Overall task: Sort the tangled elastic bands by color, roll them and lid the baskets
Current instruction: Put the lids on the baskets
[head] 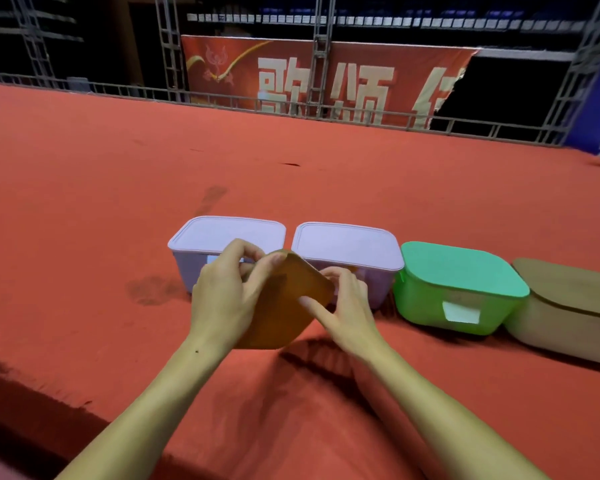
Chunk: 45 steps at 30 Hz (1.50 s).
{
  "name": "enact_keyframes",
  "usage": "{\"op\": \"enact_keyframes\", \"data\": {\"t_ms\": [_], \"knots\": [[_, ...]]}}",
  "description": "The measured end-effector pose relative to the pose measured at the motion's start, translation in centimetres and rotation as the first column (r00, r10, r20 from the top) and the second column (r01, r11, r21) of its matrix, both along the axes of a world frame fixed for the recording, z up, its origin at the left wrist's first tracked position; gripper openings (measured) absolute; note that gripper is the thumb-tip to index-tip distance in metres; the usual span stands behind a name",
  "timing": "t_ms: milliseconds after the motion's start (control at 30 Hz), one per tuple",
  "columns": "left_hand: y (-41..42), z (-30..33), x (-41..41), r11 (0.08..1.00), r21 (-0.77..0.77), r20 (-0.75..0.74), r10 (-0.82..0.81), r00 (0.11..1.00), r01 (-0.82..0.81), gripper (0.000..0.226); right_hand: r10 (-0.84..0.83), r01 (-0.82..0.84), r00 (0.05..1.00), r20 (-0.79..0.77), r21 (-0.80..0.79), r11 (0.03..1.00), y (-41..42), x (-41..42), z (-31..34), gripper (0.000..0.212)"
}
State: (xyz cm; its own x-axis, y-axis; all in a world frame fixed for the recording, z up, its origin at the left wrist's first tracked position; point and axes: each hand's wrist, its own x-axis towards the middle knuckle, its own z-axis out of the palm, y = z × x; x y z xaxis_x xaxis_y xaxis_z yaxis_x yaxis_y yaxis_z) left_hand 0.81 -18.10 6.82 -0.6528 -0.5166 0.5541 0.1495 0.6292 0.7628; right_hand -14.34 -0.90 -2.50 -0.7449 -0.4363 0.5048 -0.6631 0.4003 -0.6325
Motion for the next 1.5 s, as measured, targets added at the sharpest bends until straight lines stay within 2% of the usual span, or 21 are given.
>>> {"op": "enact_keyframes", "data": {"t_ms": [67,167,267,367,500,533,667,733,833,900,1000,1167,1300,1500], "knots": [[1.4,0.6,-0.7,0.988,0.130,-0.065,-0.081,0.995,0.089,0.028,-0.012,0.016,0.995,0.103,-0.043,0.999,3.4,-0.9,0.2,0.063],[3.6,1.8,-1.9,0.953,0.260,-0.136,-0.123,0.983,0.155,0.033,0.048,-0.010,0.964,0.263,-0.142,0.990,8.5,-1.5,0.6,0.068],[6.7,2.8,-3.4,0.927,0.309,-0.175,-0.162,0.971,0.211,0.037,0.054,0.007,0.938,0.342,-0.174,0.985,13.1,-1.5,1.0,0.072],[9.9,3.1,-5.6,0.918,0.318,-0.176,-0.187,0.966,0.235,0.033,0.013,0.078,0.934,0.357,-0.241,0.967,17.3,-1.8,1.3,0.067],[13.7,2.4,-8.4,0.961,0.145,-0.041,-0.233,0.972,0.237,0.008,-0.126,0.214,0.947,0.295,-0.288,0.933,23.3,-2.9,2.1,0.079],[14.8,2.1,-8.9,0.969,0.096,0.023,-0.231,0.973,0.227,0.013,-0.170,0.248,0.948,0.268,-0.293,0.923,24.9,-3.1,2.4,0.079],[19.8,1.3,-11.2,0.943,-0.041,0.239,-0.313,0.919,0.332,0.068,-0.303,0.346,0.936,0.179,-0.314,0.884,31.3,-3.7,4.1,0.070],[22.9,1.0,-12.7,0.919,-0.037,0.273,-0.369,0.888,0.393,0.079,-0.371,0.402,0.915,0.157,-0.312,0.861,34.4,-3.8,4.8,0.066],[27.9,0.9,-15.0,0.904,-0.030,0.264,-0.404,0.876,0.426,0.083,-0.458,0.476,0.879,0.133,-0.318,0.820,39.2,-4.2,5.6,0.059],[31.6,1.0,-16.6,0.898,0.017,0.259,-0.428,0.866,0.439,0.080,-0.518,0.525,0.848,0.113,-0.314,0.791,42.5,-4.6,6.0,0.058],[37.1,1.0,-18.8,0.884,0.022,0.237,-0.459,0.856,0.468,0.061,-0.593,0.592,0.800,0.092,-0.286,0.754,47.3,-5.2,6.4,0.059],[44.8,1.0,-23.3,0.871,-0.066,0.240,-0.459,0.855,0.486,0.049,-0.729,0.721,0.684,0.031,-0.179,0.669,54.1,-5.6,6.4,0.051],[50.0,0.2,-27.6,0.833,-0.189,0.279,-0.461,0.842,0.519,0.035,-0.753,0.747,0.657,0.028,-0.151,0.647,58.8,-6.9,6.3,0.050],[57.8,-0.5,-32.6,0.795,-0.194,0.269,-0.521,0.810,0.575,0.034,-0.809,0.809,0.586,0.047,-0.095,0.581,64.2,-10.0,6.5,0.057]]}}
